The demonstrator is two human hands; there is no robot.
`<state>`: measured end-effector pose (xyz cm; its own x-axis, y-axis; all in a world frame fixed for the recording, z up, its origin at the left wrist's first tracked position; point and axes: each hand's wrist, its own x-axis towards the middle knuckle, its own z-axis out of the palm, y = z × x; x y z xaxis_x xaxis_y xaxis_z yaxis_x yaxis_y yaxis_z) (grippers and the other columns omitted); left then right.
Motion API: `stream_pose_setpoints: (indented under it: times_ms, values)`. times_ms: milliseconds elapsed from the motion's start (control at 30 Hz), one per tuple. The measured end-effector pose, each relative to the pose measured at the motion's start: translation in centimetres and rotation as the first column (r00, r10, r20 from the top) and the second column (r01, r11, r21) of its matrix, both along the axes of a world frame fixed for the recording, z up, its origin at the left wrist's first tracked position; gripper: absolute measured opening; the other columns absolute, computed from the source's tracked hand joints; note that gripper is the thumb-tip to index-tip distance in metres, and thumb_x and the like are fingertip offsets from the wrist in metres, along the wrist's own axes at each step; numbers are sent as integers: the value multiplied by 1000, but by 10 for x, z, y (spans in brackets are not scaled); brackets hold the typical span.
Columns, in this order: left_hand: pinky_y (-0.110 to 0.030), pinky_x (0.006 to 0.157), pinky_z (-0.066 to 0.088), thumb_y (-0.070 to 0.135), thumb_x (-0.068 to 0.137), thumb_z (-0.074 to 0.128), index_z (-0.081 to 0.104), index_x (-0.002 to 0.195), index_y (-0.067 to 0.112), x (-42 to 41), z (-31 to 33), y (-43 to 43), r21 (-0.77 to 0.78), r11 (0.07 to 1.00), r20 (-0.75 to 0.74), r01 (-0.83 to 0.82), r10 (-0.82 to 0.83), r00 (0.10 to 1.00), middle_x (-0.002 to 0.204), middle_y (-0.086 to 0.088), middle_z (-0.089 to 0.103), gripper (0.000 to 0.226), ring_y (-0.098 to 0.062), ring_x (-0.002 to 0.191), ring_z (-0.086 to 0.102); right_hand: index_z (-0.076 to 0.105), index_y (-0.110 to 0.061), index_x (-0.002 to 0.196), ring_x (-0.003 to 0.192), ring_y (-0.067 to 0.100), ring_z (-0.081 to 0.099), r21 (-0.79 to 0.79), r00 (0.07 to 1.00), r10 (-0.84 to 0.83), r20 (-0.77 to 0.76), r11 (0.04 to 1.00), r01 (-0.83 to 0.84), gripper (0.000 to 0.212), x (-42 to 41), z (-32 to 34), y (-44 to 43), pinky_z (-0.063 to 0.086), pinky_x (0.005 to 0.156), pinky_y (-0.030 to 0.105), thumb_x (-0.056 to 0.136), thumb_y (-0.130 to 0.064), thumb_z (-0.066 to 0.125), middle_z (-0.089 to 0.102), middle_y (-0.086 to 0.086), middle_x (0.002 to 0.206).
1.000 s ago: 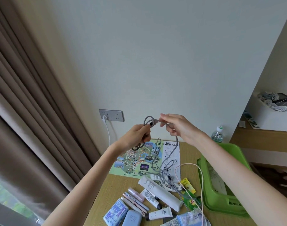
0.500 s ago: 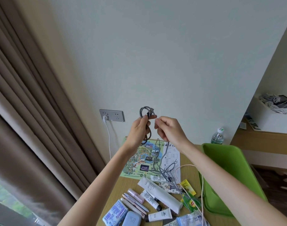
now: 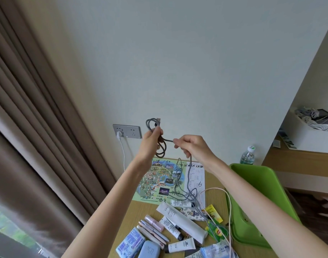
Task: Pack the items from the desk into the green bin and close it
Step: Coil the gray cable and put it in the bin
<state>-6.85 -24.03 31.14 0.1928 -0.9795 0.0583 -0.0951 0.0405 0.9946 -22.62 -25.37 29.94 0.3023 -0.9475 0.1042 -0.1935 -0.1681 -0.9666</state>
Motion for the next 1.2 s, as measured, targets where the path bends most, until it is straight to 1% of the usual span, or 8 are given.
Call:
stream_pose_setpoints:
  times_ms: [200, 300, 600, 700, 833, 933, 1100, 1200]
  values:
    - [-28, 77, 56, 22, 105, 37, 49, 72, 14, 24, 8, -7, -12, 984, -573, 176, -151, 805, 66, 1, 53, 36, -11, 63, 57, 66, -13, 68, 51, 6, 39, -32, 996, 24, -83, 999, -27, 33, -7, 5, -12, 42, 65, 25, 89, -38, 65, 43, -15, 45]
    - [-18, 55, 48, 23, 105, 38, 49, 72, 14, 32, 9, -9, -13, 991, -661, 134, -109, 742, 64, 3, 49, 35, -8, 53, 49, 64, -13, 66, 46, -2, 41, -31, 994, 21, -112, 999, -24, 33, -9, 7, -15, 38, 60, 23, 88, -38, 67, 48, -20, 42]
    - [-21, 54, 35, 26, 105, 33, 45, 68, 15, 51, 5, -15, -22, 999, -753, 24, -33, 657, 58, 3, 36, 41, -10, 51, 33, 64, -9, 71, 49, 10, 34, -23, 999, 25, -35, 999, -26, 21, -29, 23, -25, 30, 59, 27, 87, -22, 69, 41, -1, 54]
    - [-22, 52, 23, 26, 105, 34, 43, 69, 18, 52, 5, -14, 11, 1000, -611, -18, 21, 792, 60, 5, 34, 38, -8, 46, 31, 69, -4, 79, 45, 3, 33, -53, 995, 93, -45, 994, -95, 16, -35, 30, -26, 24, 48, 18, 91, -14, 63, 45, -7, 54]
    - [-24, 50, 23, 30, 102, 37, 42, 72, 19, 41, 4, -11, 28, 1000, -128, 15, -11, 992, 66, 3, 36, 32, -9, 52, 28, 74, -4, 82, 61, 5, 49, -201, 962, 162, -219, 958, -207, 13, -27, 40, -20, 38, 57, 14, 89, -10, 65, 69, 9, 74]
    - [-29, 56, 22, 38, 103, 35, 44, 78, 19, 26, 3, -4, 65, 990, 129, 123, -131, 983, 73, 1, 37, 33, -11, 59, 29, 75, -8, 80, 64, 11, 52, -266, 932, 155, -329, 931, -249, 11, -18, 44, -19, 42, 63, 24, 88, -13, 68, 73, 11, 80]
    - [-23, 54, 26, 62, 98, 18, 46, 89, 17, 2, 8, 10, 118, 943, 231, 310, -330, 915, 82, -4, 36, 53, -10, 61, 27, 73, -7, 80, 56, 9, 48, -294, 927, 151, -344, 920, -259, 14, -14, 46, -18, 37, 59, 19, 90, -15, 67, 60, 5, 61]
    - [-28, 60, 26, 63, 95, 31, 53, 85, 26, -3, 7, 18, 152, 886, 254, 439, -464, 849, 82, -3, 35, 44, -14, 67, 29, 72, -4, 80, 47, 0, 44, -272, 935, 157, -319, 929, -249, 17, -16, 46, -20, 33, 52, 11, 90, -16, 67, 54, -2, 55]
